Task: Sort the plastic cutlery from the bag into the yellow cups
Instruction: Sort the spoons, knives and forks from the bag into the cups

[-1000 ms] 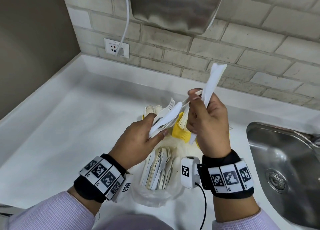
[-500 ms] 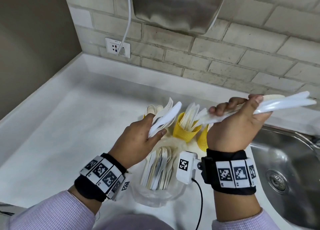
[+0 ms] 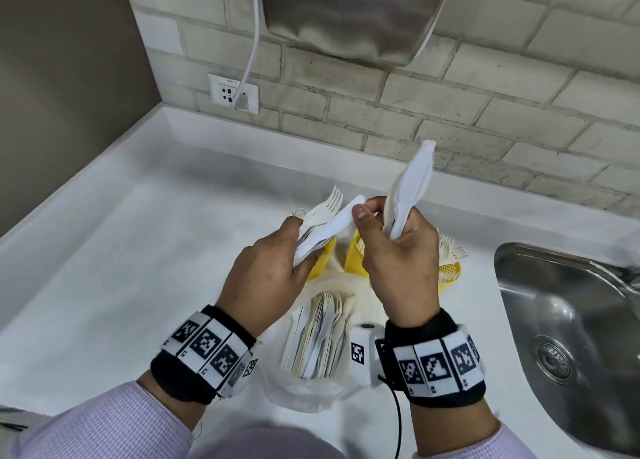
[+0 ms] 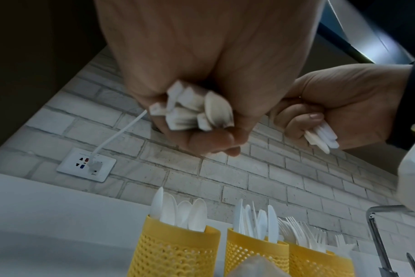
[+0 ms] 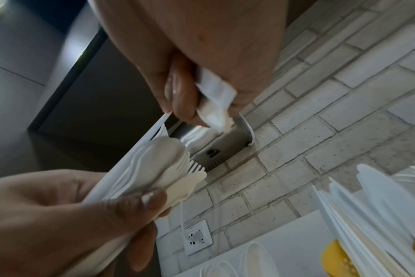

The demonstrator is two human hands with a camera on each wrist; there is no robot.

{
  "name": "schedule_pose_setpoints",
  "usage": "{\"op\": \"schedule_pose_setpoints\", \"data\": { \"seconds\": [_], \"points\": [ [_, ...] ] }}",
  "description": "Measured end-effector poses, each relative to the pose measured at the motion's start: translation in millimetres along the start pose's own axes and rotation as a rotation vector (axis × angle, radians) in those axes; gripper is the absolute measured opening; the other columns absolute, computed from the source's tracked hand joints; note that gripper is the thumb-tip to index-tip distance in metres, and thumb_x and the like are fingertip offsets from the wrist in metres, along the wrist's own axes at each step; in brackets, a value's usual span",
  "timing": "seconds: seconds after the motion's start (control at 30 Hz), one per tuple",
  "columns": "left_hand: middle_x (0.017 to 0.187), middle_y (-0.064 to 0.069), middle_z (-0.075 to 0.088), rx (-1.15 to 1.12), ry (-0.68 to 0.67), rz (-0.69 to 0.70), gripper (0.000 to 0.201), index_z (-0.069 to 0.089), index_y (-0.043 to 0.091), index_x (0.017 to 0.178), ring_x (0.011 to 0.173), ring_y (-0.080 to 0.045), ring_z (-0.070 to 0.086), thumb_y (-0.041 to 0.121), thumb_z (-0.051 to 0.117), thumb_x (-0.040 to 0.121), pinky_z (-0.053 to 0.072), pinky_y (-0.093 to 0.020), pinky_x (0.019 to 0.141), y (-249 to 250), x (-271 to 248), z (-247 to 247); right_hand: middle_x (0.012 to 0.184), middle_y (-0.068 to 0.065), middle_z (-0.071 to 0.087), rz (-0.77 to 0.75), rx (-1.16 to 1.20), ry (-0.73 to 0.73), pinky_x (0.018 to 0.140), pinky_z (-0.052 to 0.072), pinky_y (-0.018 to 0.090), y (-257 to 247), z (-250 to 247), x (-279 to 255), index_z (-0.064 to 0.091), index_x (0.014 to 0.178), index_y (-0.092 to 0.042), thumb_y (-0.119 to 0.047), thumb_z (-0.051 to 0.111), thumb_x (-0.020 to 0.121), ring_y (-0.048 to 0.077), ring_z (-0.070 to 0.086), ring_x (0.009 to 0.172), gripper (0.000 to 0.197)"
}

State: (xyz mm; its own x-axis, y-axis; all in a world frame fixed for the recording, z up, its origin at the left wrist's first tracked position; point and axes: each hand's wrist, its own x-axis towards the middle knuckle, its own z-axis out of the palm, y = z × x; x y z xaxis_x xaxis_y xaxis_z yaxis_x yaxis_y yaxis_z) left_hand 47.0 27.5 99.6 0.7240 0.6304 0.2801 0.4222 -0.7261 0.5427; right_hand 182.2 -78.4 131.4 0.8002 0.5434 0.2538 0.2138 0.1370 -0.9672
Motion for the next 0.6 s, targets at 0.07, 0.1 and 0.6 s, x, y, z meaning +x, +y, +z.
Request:
{"op": "schedule_pose_setpoints", "data": {
  "seconds": [0.07,0.1,0.6],
  "points": [
    [0.089,-0.003,0.070,0.003,0.005,-0.006,0.048,0.051,0.017,0.125,0.074,-0.034,0.065,0.055,0.046,0.096,0.033,-0.032,0.058,-1,0,0,0.056,-0.010,0.050,0.027,0.081,0.057,0.058,0.036,0.026,-2,-1,2,0.068,0.086,-0.023,-0.029,0.071,0.089,0.013,0.041,0.047,0.007],
    [0.087,-0.003,0.070,0.006,0.007,-0.007,0.044,0.050,0.018,0.124,0.073,-0.034,0.064,0.053,0.049,0.097,0.033,-0.032,0.058,-1,0,0,0.055,-0.009,0.048,0.045,0.121,0.086,0.057,0.035,0.026,-2,-2,4,0.066,0.086,-0.022,-0.028,0.070,0.091,0.014,0.038,0.046,0.009],
    [0.080,0.014,0.064,-0.213,0.012,0.000,0.031,0.052,0.025,0.118,0.074,-0.016,0.065,0.048,0.059,0.098,0.042,-0.029,0.062,1,-1,-3,0.069,0.005,0.043,0.195,0.469,0.092,0.044,0.028,0.023,-20,-6,8,0.047,0.087,-0.013,-0.010,0.046,0.107,0.016,0.029,0.043,0.020]
  ]
}}
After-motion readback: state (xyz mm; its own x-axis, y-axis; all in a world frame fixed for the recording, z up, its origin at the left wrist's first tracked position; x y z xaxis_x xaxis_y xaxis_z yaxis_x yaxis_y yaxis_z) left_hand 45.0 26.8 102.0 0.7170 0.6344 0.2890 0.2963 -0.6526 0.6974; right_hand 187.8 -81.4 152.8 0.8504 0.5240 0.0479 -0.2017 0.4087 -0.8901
